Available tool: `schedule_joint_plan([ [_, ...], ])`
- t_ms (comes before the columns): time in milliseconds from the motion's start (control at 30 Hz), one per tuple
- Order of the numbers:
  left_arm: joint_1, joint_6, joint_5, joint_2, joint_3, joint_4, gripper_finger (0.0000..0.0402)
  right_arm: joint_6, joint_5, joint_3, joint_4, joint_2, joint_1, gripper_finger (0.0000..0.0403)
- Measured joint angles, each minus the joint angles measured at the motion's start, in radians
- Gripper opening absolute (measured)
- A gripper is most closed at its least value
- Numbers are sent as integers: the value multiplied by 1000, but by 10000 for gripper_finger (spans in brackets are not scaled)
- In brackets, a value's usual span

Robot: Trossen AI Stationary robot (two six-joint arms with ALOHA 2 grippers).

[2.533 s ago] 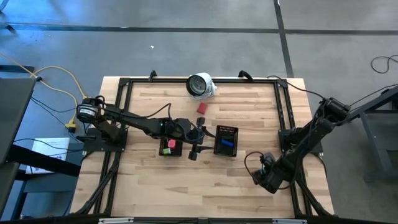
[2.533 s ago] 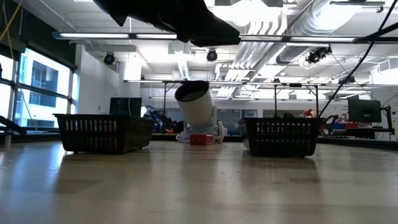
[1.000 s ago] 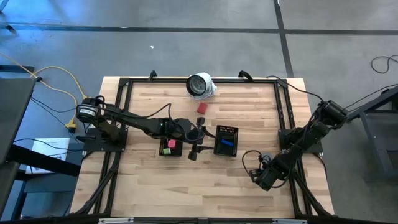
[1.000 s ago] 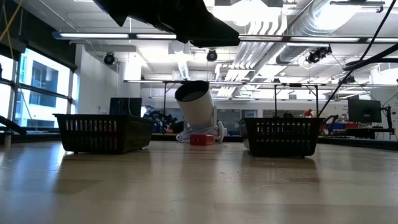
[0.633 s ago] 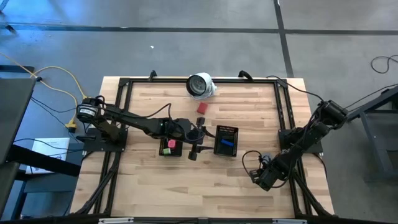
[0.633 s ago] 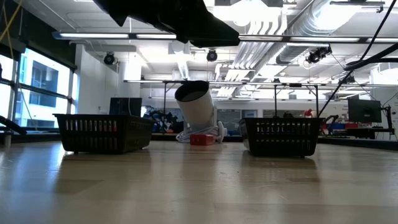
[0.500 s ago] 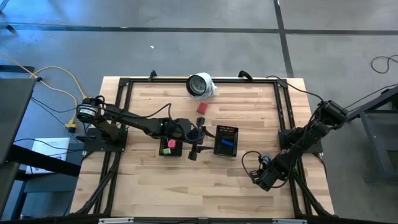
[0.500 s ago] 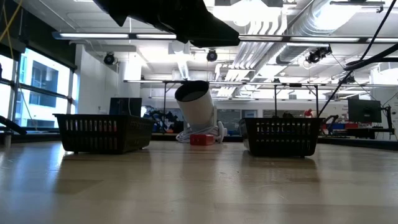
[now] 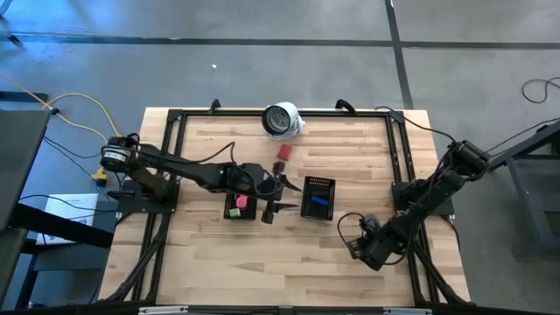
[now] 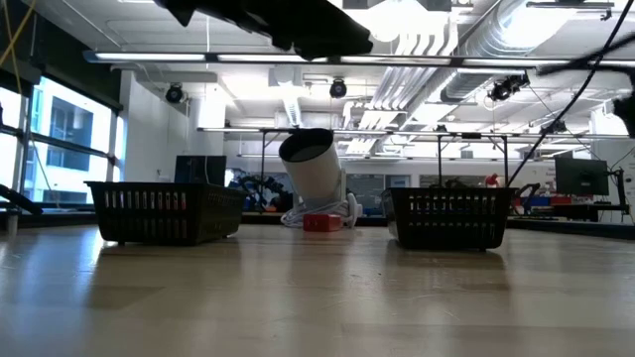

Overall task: Pick & Place Office items
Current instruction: Put the light blue digital clock into the right black bin

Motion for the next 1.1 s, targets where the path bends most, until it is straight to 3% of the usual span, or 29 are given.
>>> schedule_joint_plan([
  [433,0,-29,-20,-28,0,-68,214,-215,154,123,-18,-3,-57,123],
  [867,0,-104,-19,-130,0,-111,214,-670,315,326,-18,-6,-183,123],
  [1100,0,-244,72,-165,0,-140,214,-898,338,356,-19,-6,-252,123],
])
